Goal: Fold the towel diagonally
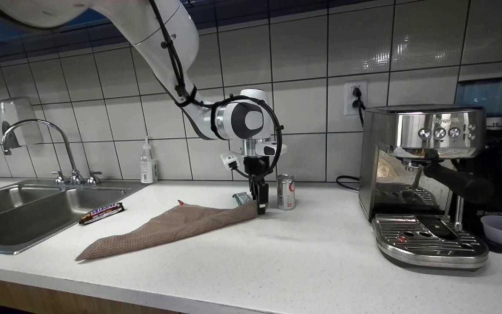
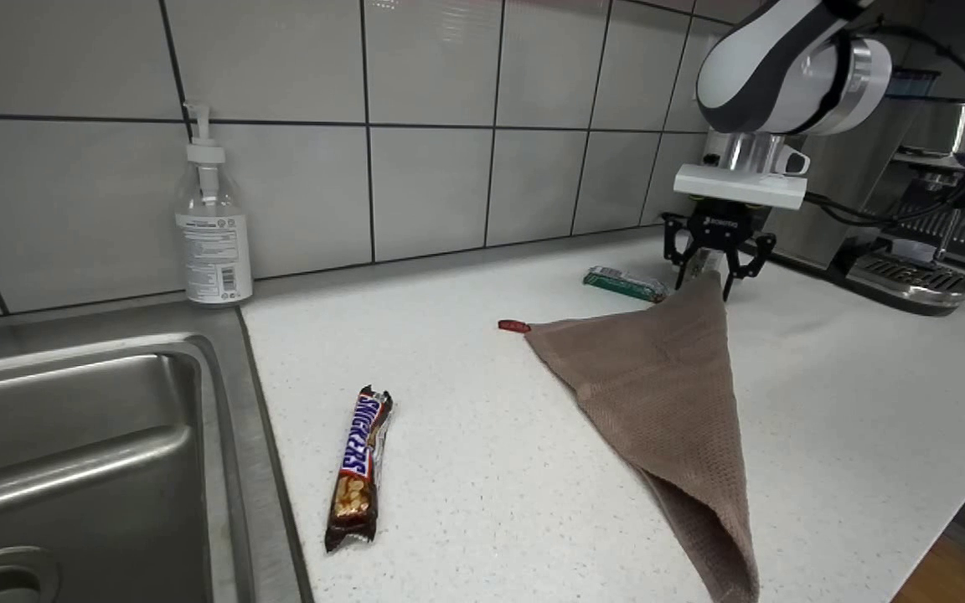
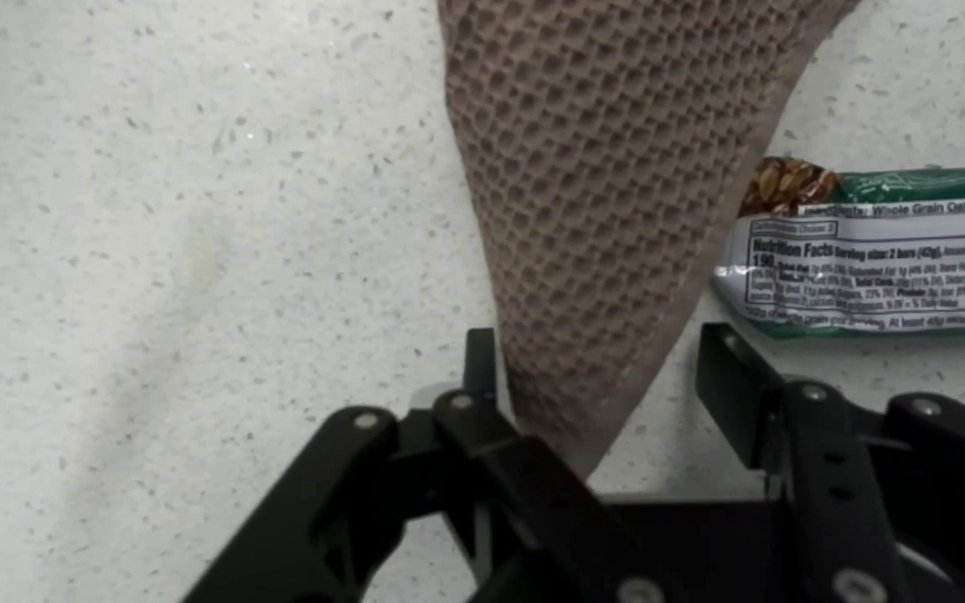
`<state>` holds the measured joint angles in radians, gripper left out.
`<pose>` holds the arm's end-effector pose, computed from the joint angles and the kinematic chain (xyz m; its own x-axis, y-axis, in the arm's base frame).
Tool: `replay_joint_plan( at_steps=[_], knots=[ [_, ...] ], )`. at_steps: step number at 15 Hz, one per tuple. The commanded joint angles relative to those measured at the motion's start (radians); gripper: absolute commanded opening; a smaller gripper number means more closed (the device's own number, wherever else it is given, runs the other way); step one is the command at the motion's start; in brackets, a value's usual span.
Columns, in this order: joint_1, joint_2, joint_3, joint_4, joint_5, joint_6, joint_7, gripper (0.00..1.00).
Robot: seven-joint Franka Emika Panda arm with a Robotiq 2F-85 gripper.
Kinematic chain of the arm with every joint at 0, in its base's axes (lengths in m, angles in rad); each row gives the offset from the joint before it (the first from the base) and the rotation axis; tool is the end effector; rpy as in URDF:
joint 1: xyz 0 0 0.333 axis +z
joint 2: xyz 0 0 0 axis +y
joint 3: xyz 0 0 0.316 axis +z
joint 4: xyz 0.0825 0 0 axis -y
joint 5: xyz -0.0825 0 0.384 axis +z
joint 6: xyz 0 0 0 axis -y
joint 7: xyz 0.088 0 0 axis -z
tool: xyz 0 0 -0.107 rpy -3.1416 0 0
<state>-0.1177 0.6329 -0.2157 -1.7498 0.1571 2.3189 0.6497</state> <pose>0.6285 -0.2023 0.2129 0.4924 -0.8700 -0.0252 -0.8690 -0.4931 0.0405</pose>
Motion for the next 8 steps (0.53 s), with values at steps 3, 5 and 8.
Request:
replay_joint_plan(
  at_steps=[3, 5, 8],
  knots=[
    [-0.008, -0.004, -0.005, 0.013, 0.012, -0.021, 0.002, 0.18],
    [-0.007, -0.009, -0.009, 0.009, 0.010, -0.020, 0.004, 0.03],
    [-0.005, -0.019, -0.016, 0.000, 0.005, -0.019, 0.005, 0.00]
  ],
)
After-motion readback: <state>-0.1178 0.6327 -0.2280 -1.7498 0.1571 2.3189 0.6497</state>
